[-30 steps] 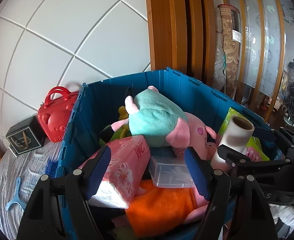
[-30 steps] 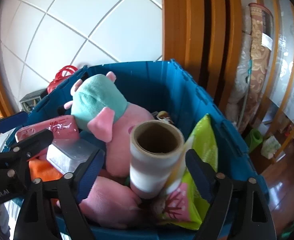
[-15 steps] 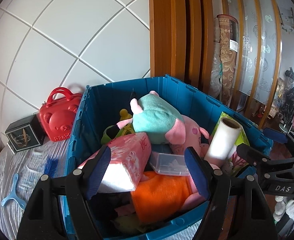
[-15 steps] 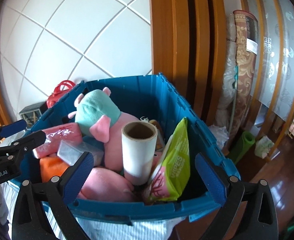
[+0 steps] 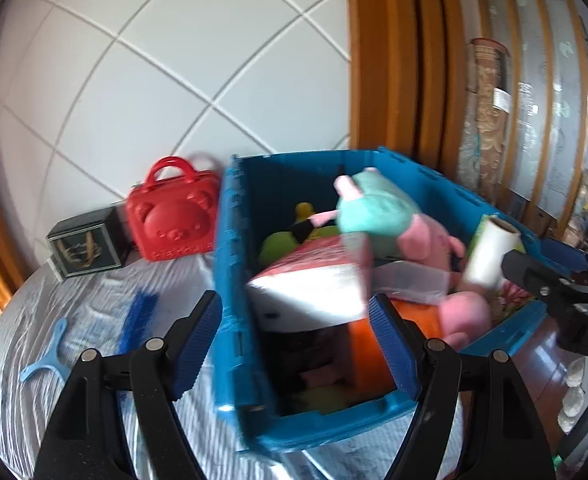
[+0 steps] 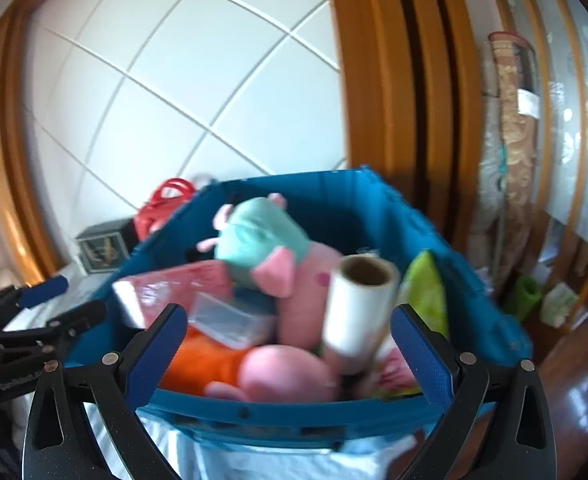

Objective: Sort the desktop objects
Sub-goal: 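Move both tools back over the bed toward the blue toy and brush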

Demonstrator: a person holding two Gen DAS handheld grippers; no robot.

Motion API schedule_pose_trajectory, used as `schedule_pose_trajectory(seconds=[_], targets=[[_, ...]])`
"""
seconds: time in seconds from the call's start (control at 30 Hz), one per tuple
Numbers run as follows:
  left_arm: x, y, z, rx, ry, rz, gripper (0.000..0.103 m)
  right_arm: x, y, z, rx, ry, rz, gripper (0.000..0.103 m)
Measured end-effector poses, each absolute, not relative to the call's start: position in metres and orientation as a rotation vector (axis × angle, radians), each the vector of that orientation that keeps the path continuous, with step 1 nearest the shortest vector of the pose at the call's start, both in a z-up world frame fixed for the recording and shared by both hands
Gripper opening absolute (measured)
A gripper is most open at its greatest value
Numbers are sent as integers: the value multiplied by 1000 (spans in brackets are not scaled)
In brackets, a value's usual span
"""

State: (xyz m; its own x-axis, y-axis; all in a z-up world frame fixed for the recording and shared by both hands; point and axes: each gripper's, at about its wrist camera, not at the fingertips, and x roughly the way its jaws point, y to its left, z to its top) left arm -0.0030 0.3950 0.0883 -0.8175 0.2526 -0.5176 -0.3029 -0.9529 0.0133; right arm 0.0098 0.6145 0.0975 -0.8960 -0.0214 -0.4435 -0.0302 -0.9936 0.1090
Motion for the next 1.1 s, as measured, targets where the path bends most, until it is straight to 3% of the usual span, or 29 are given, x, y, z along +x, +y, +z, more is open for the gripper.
schedule_pose_trajectory(seconds=[0.2,0.33,0.6,0.8,0.97,1.1], targets=[[0,347,86,-770,146,2925,76,18,579,109,-529,152,3167,103],[-6,301,79,-830,16,2919,76,25,553,117,-394,148,3195,103],[-22,194,53,-975,-175,3022,76,9,479,124,-427,42,3281,103],[-37,105,32,-1046,-206,3022,76,-2,397,124,-434,-4,3284,103],[-54,10,0,-1189,-255,2994,76,-27,315,104,-544,4,3288,103],[-69,-58,-24,-1298,-232,3010,76,-55,259,69,-668,129,3264,103]])
